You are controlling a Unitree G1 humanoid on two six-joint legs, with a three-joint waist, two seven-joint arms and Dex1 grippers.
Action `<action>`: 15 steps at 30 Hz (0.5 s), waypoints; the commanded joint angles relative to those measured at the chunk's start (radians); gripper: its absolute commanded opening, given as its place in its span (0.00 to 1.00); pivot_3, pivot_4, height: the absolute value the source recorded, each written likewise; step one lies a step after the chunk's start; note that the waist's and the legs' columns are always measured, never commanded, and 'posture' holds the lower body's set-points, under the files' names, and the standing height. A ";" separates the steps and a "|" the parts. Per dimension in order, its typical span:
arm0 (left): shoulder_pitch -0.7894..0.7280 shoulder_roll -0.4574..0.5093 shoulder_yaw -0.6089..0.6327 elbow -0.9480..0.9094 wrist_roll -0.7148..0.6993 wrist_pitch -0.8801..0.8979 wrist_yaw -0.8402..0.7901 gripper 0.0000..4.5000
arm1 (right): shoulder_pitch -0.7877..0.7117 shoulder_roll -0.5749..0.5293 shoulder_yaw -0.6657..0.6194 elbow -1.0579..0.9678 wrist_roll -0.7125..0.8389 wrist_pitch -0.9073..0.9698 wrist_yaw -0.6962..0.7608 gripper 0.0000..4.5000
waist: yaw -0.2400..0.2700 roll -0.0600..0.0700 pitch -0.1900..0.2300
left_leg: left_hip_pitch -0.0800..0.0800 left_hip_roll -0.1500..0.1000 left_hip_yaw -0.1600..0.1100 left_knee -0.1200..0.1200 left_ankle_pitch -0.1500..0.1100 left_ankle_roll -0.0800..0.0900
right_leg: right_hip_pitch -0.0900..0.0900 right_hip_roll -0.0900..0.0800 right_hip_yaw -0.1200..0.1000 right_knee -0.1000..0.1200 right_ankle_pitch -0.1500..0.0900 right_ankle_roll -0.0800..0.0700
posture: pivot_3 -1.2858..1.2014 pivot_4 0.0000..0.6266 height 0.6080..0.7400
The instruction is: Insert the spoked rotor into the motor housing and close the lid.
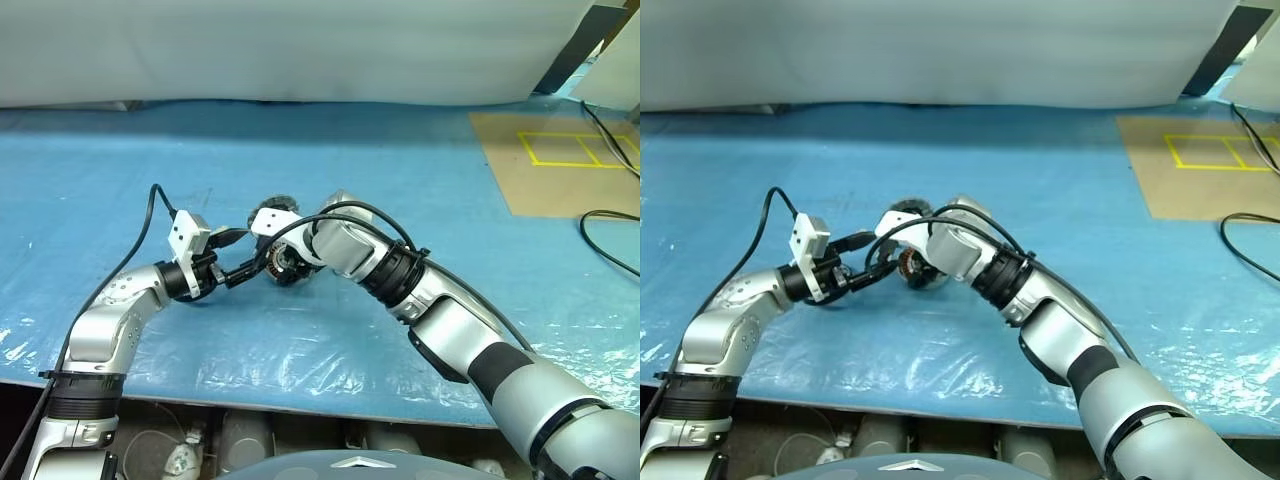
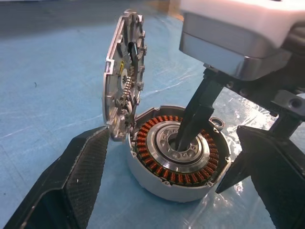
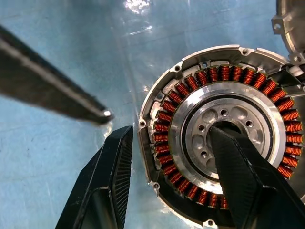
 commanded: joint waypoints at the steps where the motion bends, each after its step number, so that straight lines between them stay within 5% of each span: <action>1: -0.005 0.018 0.005 -0.051 -0.026 0.017 -0.012 1.00 | 0.033 -0.036 0.052 -0.005 0.084 0.035 0.017 0.58 | 0.002 0.000 0.000 | 0.000 0.000 0.000 0.000 0.000 0.000 | 0.000 0.000 0.000 0.000 0.000 0.000 | 0.52 0.24 1.00; 3: -0.004 0.023 0.007 -0.058 -0.033 0.028 -0.015 1.00 | 0.028 -0.053 0.056 -0.027 0.112 0.044 0.011 0.58 | 0.006 0.000 0.000 | 0.000 0.000 0.000 0.000 0.000 0.000 | 0.000 0.000 0.000 0.000 0.000 0.001 | 0.52 0.24 1.00; 6: 0.000 0.031 0.008 -0.067 -0.045 0.045 -0.019 1.00 | -0.006 -0.074 0.046 -0.039 0.165 0.062 0.012 0.71 | 0.006 0.000 0.000 | 0.000 0.000 0.000 -0.001 0.000 0.000 | -0.001 0.000 0.000 0.000 0.002 0.005 | 0.52 0.24 1.00; 15: 0.002 0.038 0.006 -0.074 -0.050 0.055 -0.017 1.00 | -0.084 -0.149 -0.004 -0.096 0.302 0.079 -0.020 0.71 | 0.016 0.000 0.000 | -0.003 0.000 0.000 -0.002 0.000 0.000 | -0.003 0.000 0.000 -0.001 0.002 0.006 | 0.52 0.24 1.00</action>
